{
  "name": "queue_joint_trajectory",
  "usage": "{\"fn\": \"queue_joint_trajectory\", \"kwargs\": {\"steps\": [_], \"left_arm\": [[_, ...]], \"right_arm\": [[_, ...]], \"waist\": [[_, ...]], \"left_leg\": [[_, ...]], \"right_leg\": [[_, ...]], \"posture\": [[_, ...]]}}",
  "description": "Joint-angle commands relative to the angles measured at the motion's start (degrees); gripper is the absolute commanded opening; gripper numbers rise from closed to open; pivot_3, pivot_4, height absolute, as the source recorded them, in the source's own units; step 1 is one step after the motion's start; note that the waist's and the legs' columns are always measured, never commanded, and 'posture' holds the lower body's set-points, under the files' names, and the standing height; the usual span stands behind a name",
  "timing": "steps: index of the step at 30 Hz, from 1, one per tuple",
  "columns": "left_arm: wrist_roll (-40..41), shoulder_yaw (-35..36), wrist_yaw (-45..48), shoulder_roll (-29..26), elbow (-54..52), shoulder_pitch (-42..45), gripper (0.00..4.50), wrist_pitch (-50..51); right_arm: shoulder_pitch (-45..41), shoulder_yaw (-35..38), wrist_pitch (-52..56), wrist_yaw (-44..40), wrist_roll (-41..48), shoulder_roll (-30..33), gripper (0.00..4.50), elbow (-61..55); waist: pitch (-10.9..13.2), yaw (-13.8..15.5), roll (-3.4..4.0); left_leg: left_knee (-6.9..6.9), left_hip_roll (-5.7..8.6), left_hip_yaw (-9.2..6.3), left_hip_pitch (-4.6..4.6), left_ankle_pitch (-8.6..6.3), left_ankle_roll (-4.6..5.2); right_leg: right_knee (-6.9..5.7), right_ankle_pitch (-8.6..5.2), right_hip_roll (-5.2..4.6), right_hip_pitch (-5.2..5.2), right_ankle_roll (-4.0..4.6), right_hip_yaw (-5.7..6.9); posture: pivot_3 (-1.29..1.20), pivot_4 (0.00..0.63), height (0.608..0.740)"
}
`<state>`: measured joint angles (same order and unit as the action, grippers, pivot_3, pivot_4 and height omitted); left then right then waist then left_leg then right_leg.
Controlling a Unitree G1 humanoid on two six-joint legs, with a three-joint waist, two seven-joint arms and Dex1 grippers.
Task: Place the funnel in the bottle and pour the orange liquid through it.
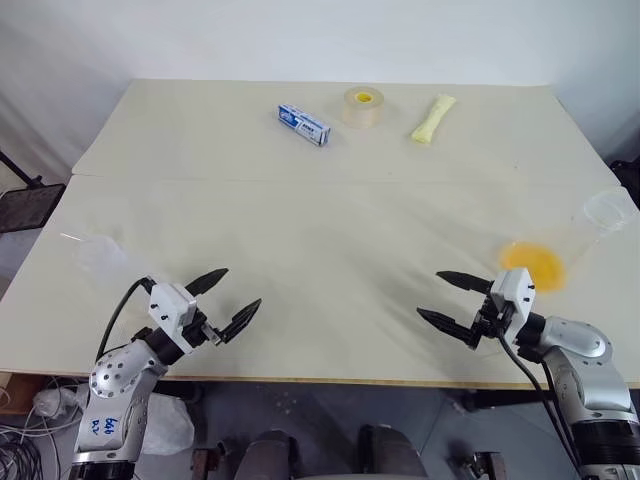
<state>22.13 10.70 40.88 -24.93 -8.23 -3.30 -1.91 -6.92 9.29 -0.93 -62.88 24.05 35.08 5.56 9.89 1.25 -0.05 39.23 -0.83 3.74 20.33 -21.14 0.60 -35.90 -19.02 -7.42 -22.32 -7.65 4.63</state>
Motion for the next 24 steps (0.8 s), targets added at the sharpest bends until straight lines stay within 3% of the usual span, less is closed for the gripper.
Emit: {"fn": "queue_joint_trajectory", "kwargs": {"steps": [1, 11, 15, 24], "left_arm": [[0.36, 0.72, -0.47, -0.19, -1.56, 0.47, 4.50, -0.77], [0.23, 2.11, -11.59, 3.68, -8.94, -1.54, 4.50, 6.18], [-0.06, 4.00, -15.38, 6.19, -17.33, -8.96, 4.50, 5.01], [7.46, 18.74, -14.10, 12.03, -29.74, -36.48, 4.50, -0.43]], "right_arm": [[-0.17, 0.99, -0.10, 0.36, 1.25, 0.09, 4.46, -2.34], [-4.00, -1.86, 1.49, -1.52, 1.15, -1.34, 4.46, -0.47], [-8.70, -4.23, 2.09, -3.92, 1.10, -2.69, 4.46, 3.01], [-21.04, -8.76, -0.05, -10.84, -0.98, -6.32, 4.46, 16.43]], "waist": [[0.00, 0.01, 0.00], [0.00, -0.11, -0.01], [0.01, -0.97, -0.02], [0.06, -1.54, -0.11]], "left_leg": [[0.00, 0.00, 0.00, 0.00, 0.00, 0.00], [0.01, -0.01, -0.02, 0.00, 0.00, 0.00], [0.01, -0.02, -0.03, 0.00, 0.00, 0.00], [0.01, -0.07, -0.04, 0.00, -0.07, 0.09]], "right_leg": [[0.00, 0.00, 0.00, 0.00, 0.00, 0.00], [-0.01, 0.01, 0.00, 0.01, -0.01, 0.00], [0.00, 0.01, -0.02, 0.01, -0.01, -0.01], [0.20, 0.01, -0.09, 0.08, -0.01, -0.02]], "posture": [[0.00, 0.150, 0.740], [0.00, 0.150, 0.740], [0.00, 0.150, 0.740], [0.00, 0.150, 0.740]]}}
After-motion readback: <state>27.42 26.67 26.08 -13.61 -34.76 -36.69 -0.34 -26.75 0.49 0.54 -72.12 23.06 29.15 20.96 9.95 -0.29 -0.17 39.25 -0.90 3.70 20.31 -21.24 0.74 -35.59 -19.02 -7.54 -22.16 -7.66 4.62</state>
